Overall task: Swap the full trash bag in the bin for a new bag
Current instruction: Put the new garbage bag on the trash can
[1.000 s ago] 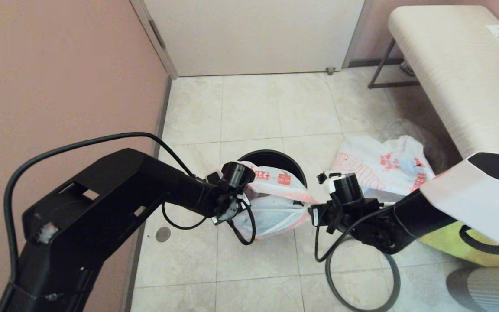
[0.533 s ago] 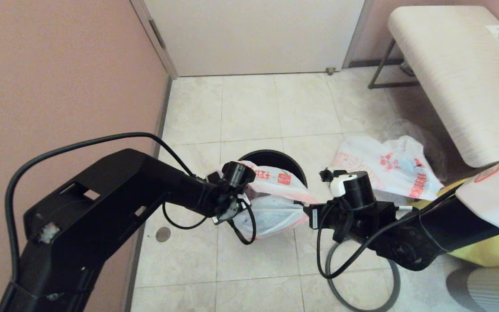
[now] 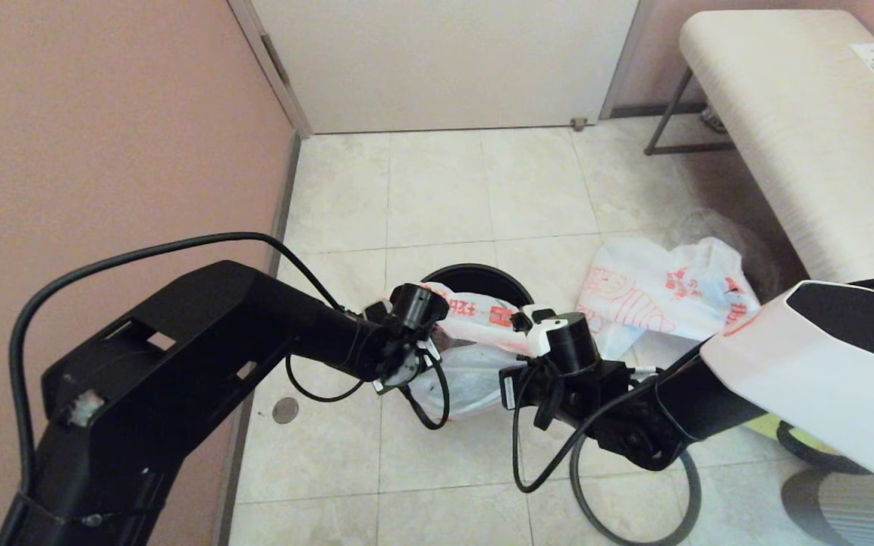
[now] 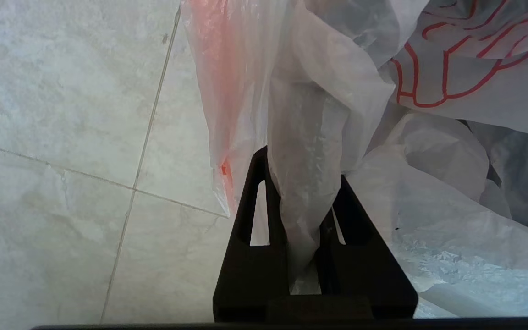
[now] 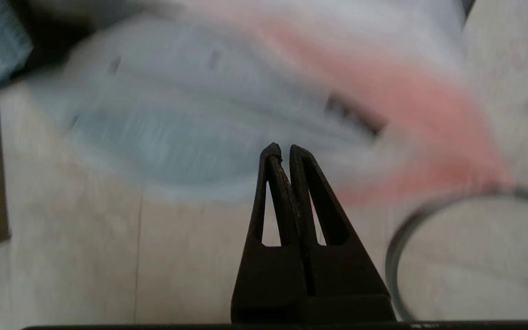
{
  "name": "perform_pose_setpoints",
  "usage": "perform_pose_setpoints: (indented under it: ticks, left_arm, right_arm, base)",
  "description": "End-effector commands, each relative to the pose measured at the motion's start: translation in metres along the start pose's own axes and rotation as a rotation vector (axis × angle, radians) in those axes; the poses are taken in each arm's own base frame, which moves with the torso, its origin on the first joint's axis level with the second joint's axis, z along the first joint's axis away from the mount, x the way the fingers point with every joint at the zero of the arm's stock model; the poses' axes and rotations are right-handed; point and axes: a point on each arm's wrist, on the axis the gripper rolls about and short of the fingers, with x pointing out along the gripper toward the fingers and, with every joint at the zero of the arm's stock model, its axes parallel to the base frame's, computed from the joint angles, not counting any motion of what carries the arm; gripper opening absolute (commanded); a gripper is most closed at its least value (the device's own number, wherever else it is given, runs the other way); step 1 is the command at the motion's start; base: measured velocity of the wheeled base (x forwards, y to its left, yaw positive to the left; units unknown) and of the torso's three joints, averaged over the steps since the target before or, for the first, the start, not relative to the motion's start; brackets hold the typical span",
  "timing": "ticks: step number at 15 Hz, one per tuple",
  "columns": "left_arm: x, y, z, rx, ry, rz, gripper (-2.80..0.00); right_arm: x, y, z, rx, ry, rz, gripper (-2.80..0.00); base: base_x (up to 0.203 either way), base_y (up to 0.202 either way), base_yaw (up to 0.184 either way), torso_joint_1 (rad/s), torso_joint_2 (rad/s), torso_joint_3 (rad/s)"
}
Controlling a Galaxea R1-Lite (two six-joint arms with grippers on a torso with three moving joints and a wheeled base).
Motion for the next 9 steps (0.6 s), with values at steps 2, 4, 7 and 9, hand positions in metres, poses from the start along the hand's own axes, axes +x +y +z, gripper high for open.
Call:
perform_pose_setpoints:
  ticks: [2,4,7,9]
  left_arm:
    - [-0.007,0.001,-0.003,0.002,0.006,0.001,-2.8]
    - [-0.013,0.004,-0.007,0.011,0.033,-0.009,-2.8]
    - [-0.021,0.007,-0.011,0.02,0.062,-0.027,-2.8]
    - [-0.022,0.006,-0.014,0.027,0.067,-0.026,-2.8]
  right_arm:
    - [0.024,-0.016,0.0,-0.002,-0.001,0.006,-2.8]
    - [0.032,-0.027,0.015,0.019,-0.05,-0.008,-2.8]
    - [0.033,-0.033,0.047,0.049,-0.15,-0.011,-2.8]
    - [0.034,-0.037,0.061,0.059,-0.176,-0.02,-2.8]
  base:
    - [0.0,0.0,0.0,0.0,0.0,0.0]
    - [0.0,0.0,0.0,0.0,0.0,0.0]
    - [0.0,0.0,0.0,0.0,0.0,0.0]
    - [0.0,0.0,0.0,0.0,0.0,0.0]
